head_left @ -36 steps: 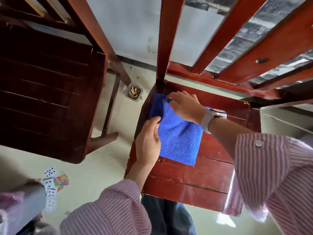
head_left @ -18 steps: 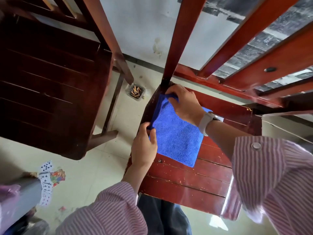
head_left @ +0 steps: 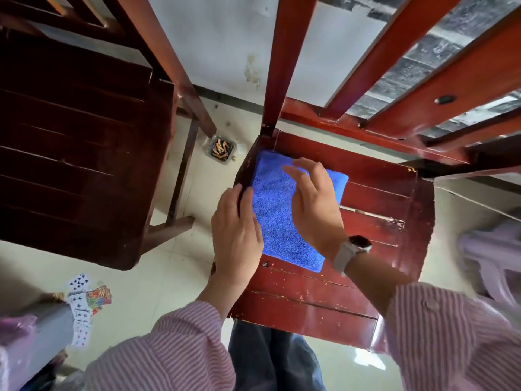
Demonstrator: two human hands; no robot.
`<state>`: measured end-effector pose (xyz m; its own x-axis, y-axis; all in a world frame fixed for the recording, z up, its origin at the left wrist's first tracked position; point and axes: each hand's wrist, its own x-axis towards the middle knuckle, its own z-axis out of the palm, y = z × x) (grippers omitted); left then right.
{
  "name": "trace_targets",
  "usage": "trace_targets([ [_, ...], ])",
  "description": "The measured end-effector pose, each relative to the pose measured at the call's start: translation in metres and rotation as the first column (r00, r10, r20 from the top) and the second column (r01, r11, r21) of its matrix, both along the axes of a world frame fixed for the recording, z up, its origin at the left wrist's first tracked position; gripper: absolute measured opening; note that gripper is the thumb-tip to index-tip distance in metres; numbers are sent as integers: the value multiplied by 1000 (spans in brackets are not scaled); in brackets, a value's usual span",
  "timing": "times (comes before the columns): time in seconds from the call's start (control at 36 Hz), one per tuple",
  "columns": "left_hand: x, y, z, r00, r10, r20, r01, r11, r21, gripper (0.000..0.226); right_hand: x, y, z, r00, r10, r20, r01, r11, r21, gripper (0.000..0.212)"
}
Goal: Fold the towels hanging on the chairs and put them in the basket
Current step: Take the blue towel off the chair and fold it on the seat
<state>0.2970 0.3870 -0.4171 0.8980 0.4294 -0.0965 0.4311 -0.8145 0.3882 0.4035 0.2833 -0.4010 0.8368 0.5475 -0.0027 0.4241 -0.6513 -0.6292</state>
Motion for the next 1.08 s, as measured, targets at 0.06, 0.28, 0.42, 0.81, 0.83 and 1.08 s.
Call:
trace_targets([
  [0.06,5,-3,-1,978,-206,-33,208,977,47,48,-15,-19,-7,994,39,104,-32,997,-70,43],
  [0.28,26,5,-32,913,-334,-233,364,926,98,56,-23,-33,-45,982,53,184,34,896,-443,48],
  [0.42,23,4,-40,919,-328,-217,357,927,110,58,-22,-36,-53,985,86,152,10,841,-540,54],
  [0.81,87,8,-3,743,-623,-243,661,740,124,51,-90,-70,-4,561,-701,-440,609,710,-354,56],
  [0.83,94,7,-6,723,-632,-277,675,732,93,53,-95,-68,-4,527,-711,-466,577,701,-418,48],
  [1.08,105,13,-9,860,-473,-191,496,863,97,33,-68,-74,9,476,-701,-531,522,711,-471,27],
])
